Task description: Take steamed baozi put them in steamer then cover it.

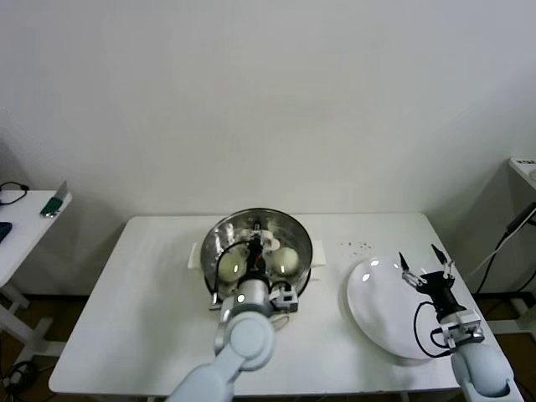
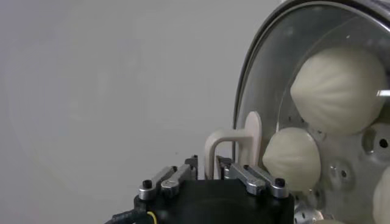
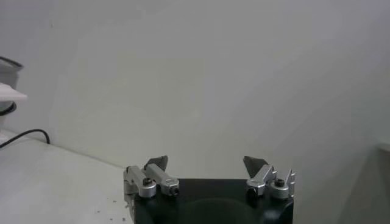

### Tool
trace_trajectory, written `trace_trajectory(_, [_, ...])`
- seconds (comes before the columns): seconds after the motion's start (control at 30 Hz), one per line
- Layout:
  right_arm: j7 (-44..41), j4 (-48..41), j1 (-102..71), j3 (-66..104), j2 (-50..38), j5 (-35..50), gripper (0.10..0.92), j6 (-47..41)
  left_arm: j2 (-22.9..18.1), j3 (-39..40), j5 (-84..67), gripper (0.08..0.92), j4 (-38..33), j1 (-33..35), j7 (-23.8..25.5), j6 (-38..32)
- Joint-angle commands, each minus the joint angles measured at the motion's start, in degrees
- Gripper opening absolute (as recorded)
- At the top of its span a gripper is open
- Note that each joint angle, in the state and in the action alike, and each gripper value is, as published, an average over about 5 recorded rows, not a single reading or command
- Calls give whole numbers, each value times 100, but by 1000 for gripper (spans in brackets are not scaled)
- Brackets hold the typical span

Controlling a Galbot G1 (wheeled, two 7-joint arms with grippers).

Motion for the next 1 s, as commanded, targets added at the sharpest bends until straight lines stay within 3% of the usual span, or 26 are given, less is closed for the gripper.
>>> trace_trajectory(0.03, [-27, 91, -39, 11, 13, 21, 823, -277, 330, -19, -446, 319, -614, 96, -185, 284])
trace_trajectory(0.43, [85, 237, -36, 17, 46, 200, 823, -688, 1060, -240, -1062, 666, -1829, 952, -192, 284])
trace_trajectory(0.57, [119, 238, -25, -2, 53, 152, 823, -751, 1403, -207, -1416, 772, -2084, 1224, -410, 284])
trace_trajectory(0.67, [111, 266, -26, -13, 59, 148, 823, -759, 1583, -415, -1769, 814, -2200, 1397, -847, 213])
trace_trajectory(0.8, [61, 323, -56, -46, 55, 120, 823, -730, 1792, -1106, -2778, 822, -2274, 1639, -1801, -496])
trace_trajectory(1.0, [-55, 461, -228, -56, 78, 38, 823, -662, 1641, -2955, -5284, 823, -2292, 2469, -3027, -2788])
